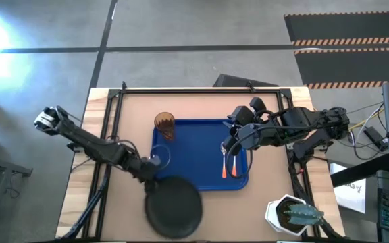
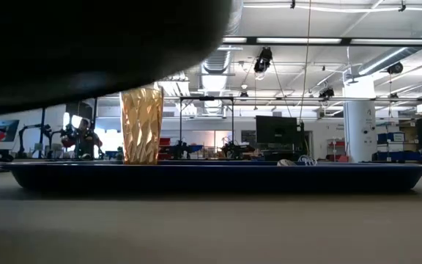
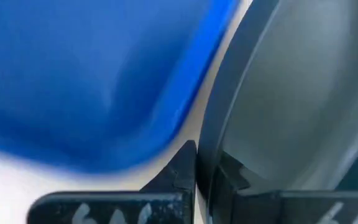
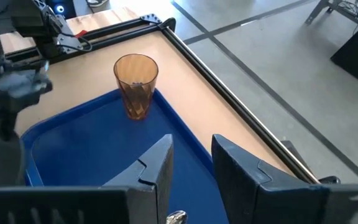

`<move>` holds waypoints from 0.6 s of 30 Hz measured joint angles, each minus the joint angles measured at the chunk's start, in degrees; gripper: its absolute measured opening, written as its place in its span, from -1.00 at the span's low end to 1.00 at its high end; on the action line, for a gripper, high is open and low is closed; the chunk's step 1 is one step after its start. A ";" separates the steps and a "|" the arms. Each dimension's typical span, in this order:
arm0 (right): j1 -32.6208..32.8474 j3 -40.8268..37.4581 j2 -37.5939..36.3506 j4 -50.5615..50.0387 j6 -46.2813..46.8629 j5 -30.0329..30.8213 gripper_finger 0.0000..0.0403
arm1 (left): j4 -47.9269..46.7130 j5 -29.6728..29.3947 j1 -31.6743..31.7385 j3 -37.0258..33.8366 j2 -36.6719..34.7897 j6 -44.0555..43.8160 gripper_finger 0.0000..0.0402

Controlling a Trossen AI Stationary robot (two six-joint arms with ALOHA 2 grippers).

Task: Pick and place plate/cup/fork/spoon on tray
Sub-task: Put the black plate on the blue tray

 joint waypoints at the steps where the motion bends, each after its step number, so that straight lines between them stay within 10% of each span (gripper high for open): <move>1: 0.00 0.00 0.00 0.02 0.01 0.00 -0.49 | 0.86 -3.12 0.51 0.78 -0.57 -0.01 -0.99; 9: 0.00 0.00 0.00 0.09 0.01 0.02 -0.49 | 5.93 -22.03 7.35 2.42 -0.65 -1.00 -1.00; 18: 0.00 0.00 0.00 -0.21 0.01 -0.01 -0.49 | 8.31 -16.32 16.91 2.73 4.81 2.04 -1.00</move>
